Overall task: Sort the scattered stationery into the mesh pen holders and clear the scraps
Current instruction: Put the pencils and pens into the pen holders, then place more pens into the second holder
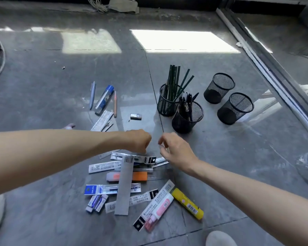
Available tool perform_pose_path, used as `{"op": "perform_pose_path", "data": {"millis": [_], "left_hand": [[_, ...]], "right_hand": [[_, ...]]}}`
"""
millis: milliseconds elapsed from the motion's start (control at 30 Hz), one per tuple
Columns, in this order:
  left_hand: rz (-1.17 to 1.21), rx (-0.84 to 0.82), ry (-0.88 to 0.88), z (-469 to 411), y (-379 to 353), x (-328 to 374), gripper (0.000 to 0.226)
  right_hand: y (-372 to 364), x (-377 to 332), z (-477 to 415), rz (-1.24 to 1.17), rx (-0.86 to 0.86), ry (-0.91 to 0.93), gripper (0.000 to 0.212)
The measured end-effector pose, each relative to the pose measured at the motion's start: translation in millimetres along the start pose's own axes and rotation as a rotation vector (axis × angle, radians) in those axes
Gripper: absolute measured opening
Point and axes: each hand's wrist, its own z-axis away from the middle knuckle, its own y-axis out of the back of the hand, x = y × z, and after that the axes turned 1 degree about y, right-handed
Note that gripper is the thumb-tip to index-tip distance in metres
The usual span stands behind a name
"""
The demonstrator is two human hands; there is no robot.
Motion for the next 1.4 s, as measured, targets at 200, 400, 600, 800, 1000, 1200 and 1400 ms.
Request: {"op": "perform_pose_path", "data": {"millis": [200, 400, 600, 800, 1000, 1200, 1400], "left_hand": [[-0.056, -0.137, 0.020, 34, -34, -20, 0.025], [-0.029, -0.001, 0.029, 66, -47, -51, 0.021], [-0.082, -0.177, 0.120, 118, -61, -60, 0.018], [-0.230, -0.393, 0.065, 183, -123, -71, 0.025], [-0.487, -0.364, -0.106, 233, -187, -79, 0.021], [-0.560, -0.311, -0.249, 250, -201, -72, 0.006], [-0.530, 0.141, -0.266, 232, -160, -69, 0.007]], "right_hand": [[-34, -38, -2, 0.110, -0.478, -0.016, 0.018], [-47, -60, -14, 0.236, -0.552, 0.096, 0.029], [-54, -71, -23, 0.394, -0.609, 0.218, 0.031], [-61, -88, -20, 0.430, -0.635, 0.289, 0.033], [-65, -111, -23, 0.408, -0.738, 0.130, 0.018], [-55, -123, -48, 0.246, -1.002, -0.111, 0.036], [-37, -105, -59, -0.486, -0.946, -0.326, 0.039]]}}
